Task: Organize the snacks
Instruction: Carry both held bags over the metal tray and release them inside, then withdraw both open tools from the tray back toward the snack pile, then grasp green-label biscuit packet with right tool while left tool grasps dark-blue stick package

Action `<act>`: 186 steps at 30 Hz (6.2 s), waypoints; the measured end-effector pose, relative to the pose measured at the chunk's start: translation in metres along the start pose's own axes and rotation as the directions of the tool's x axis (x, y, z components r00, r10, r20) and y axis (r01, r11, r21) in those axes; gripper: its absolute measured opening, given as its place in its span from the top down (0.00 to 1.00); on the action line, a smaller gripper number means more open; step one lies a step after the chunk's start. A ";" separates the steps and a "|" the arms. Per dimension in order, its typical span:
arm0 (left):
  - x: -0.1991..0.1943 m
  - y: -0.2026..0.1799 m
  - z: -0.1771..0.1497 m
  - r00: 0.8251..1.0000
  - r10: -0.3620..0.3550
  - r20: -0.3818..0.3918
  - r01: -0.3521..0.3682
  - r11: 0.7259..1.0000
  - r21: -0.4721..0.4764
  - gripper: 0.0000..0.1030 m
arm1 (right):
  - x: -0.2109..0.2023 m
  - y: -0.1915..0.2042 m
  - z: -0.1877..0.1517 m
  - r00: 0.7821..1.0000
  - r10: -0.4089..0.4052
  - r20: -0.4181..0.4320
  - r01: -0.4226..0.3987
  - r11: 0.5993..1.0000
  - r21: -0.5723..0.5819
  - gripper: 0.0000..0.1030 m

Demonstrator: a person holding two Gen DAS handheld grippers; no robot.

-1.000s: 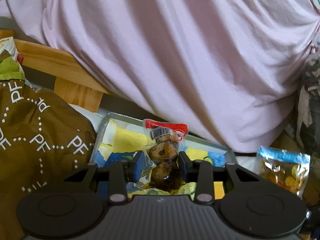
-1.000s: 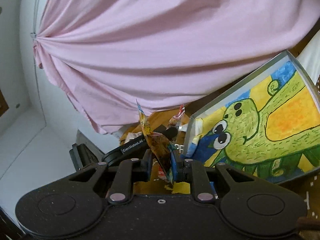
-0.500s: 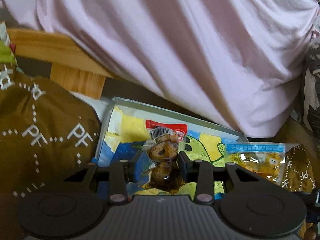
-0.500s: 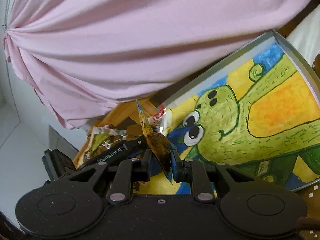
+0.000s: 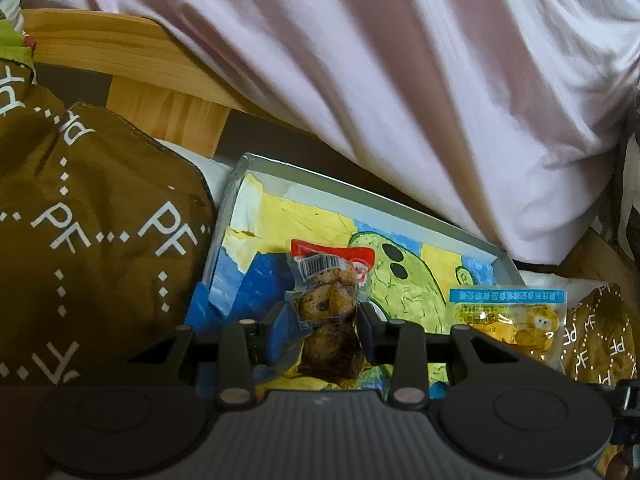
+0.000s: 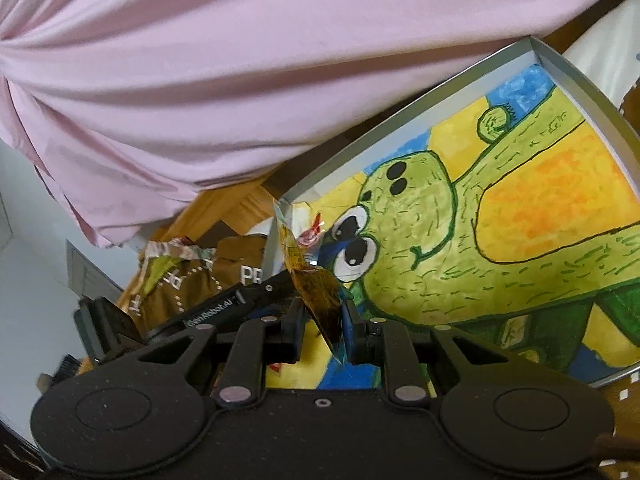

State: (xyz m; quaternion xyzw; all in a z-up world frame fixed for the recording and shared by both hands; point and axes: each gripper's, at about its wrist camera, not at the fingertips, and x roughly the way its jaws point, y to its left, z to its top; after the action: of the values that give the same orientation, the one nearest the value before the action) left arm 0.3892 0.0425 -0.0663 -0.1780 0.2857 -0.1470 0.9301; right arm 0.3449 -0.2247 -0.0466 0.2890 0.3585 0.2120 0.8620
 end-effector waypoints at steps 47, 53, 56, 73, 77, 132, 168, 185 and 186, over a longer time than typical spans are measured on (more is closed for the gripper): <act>-0.170 -0.095 -0.019 0.977 0.142 0.162 -0.162 0.980 0.114 0.00 | -0.118 0.089 -0.096 0.952 -0.206 0.225 0.290 0.839 -0.460 0.01; -0.212 -0.103 -0.043 0.970 0.159 0.183 -0.179 0.978 0.102 0.00 | -0.156 0.104 -0.123 0.938 -0.177 0.298 0.316 0.787 -0.530 0.01; -0.228 -0.106 -0.058 0.969 0.167 0.183 -0.190 0.975 0.118 0.00 | -0.171 0.109 -0.134 0.930 -0.174 0.323 0.333 0.768 -0.547 0.01; -0.263 -0.102 -0.117 0.975 0.217 0.054 -0.222 0.966 0.133 0.00 | -0.208 0.103 -0.171 0.896 -0.333 0.295 0.439 0.770 -0.463 0.01; -0.255 -0.104 -0.126 0.975 0.221 0.001 -0.219 0.963 0.156 0.00 | -0.203 0.100 -0.173 0.892 -0.366 0.266 0.451 0.763 -0.463 0.01; -0.135 -0.111 -0.149 0.929 0.049 -0.367 0.066 0.954 0.294 0.01 | -0.083 -0.013 -0.092 0.927 -0.350 -0.133 0.251 0.844 -0.473 0.01; -0.127 -0.090 -0.145 0.905 0.135 -0.404 -0.067 0.982 0.179 0.52 | -0.071 0.010 -0.112 0.901 -0.392 -0.185 0.243 0.812 -0.531 0.40; -0.148 -0.101 -0.141 0.901 0.135 -0.412 -0.104 0.990 0.097 0.66 | -0.089 0.069 -0.140 0.908 -0.414 -0.058 0.248 0.646 -0.722 0.51; -0.150 -0.101 -0.140 0.901 0.117 -0.419 -0.094 0.993 0.074 0.66 | -0.092 0.073 -0.140 0.910 -0.412 -0.037 0.257 0.634 -0.730 0.51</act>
State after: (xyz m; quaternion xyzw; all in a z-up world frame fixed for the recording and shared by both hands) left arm 0.1713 -0.0256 -0.0611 -0.1020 0.4854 -0.1389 0.8571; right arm 0.1700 -0.1746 -0.0342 -0.1607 0.3808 0.1970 0.8890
